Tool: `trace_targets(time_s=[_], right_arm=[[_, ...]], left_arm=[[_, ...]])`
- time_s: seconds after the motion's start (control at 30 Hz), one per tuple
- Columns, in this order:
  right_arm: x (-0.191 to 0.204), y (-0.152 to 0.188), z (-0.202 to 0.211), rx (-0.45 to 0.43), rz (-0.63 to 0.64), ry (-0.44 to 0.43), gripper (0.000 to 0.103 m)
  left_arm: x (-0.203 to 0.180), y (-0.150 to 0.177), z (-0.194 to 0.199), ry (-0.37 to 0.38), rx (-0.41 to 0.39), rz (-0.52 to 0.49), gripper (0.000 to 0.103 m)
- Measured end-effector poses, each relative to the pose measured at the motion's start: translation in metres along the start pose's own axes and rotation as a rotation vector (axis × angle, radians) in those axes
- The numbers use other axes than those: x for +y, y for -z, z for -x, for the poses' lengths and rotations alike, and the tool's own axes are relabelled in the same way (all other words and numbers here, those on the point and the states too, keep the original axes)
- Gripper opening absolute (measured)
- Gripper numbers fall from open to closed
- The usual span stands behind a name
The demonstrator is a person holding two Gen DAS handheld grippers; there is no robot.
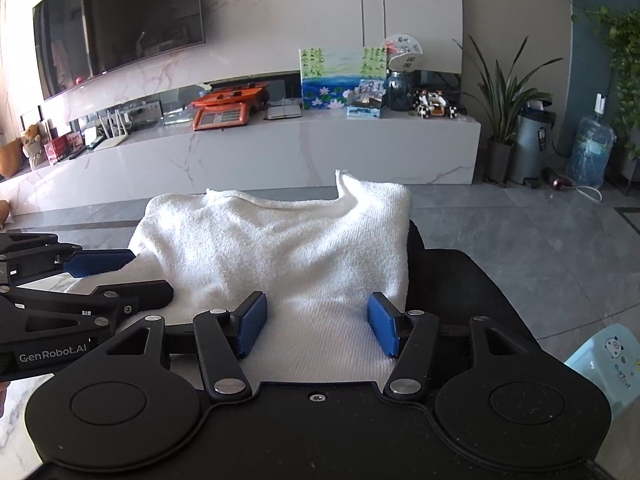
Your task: Fold clothes
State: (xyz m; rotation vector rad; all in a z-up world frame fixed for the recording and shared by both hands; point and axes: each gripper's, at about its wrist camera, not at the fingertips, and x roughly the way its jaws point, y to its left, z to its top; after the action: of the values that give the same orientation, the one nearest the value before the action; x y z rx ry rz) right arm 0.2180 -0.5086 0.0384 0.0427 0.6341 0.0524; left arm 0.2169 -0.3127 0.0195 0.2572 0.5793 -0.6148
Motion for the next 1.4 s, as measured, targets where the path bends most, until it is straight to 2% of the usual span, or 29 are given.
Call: trace_targets(time_s=[0.13,0.33,0.47,0.6,0.73,0.9,1.13,1.3,1.37,1.4], right_arm=[[0.008,-0.009,0.014,-0.007,0.031,0.023,0.055],[0.02,-0.022,0.052,-0.026,0.041,0.027,0.058],[0.04,-0.028,0.08,-0.024,0.059,0.022,0.065],[0.069,-0.03,0.114,-0.03,0.071,0.004,0.076],[0.099,-0.023,0.146,-0.041,0.071,-0.013,0.079],[0.147,0.002,0.19,-0.049,0.062,-0.056,0.085],[0.211,0.055,0.241,-0.079,0.07,-0.111,0.085],[0.244,0.097,0.26,-0.062,0.058,-0.122,0.086],[0.253,0.114,0.265,-0.063,0.063,-0.103,0.088],[0.258,0.124,0.269,-0.075,0.074,-0.078,0.093]], left_arm=[[0.002,-0.004,0.009,-0.006,-0.008,0.017,0.041],[0.004,-0.009,0.044,-0.019,-0.011,0.018,0.043],[0.006,-0.01,0.083,-0.041,-0.031,0.014,0.049],[0.01,-0.006,0.126,-0.068,-0.043,0.014,0.057],[0.017,0.008,0.171,-0.093,-0.046,0.03,0.063],[0.028,0.041,0.23,-0.124,-0.04,0.059,0.07],[0.057,0.096,0.304,-0.215,-0.041,0.13,0.074],[0.069,0.139,0.333,-0.282,-0.003,0.161,0.075],[0.072,0.157,0.338,-0.301,0.005,0.171,0.076],[0.073,0.166,0.341,-0.31,0.008,0.177,0.076]])
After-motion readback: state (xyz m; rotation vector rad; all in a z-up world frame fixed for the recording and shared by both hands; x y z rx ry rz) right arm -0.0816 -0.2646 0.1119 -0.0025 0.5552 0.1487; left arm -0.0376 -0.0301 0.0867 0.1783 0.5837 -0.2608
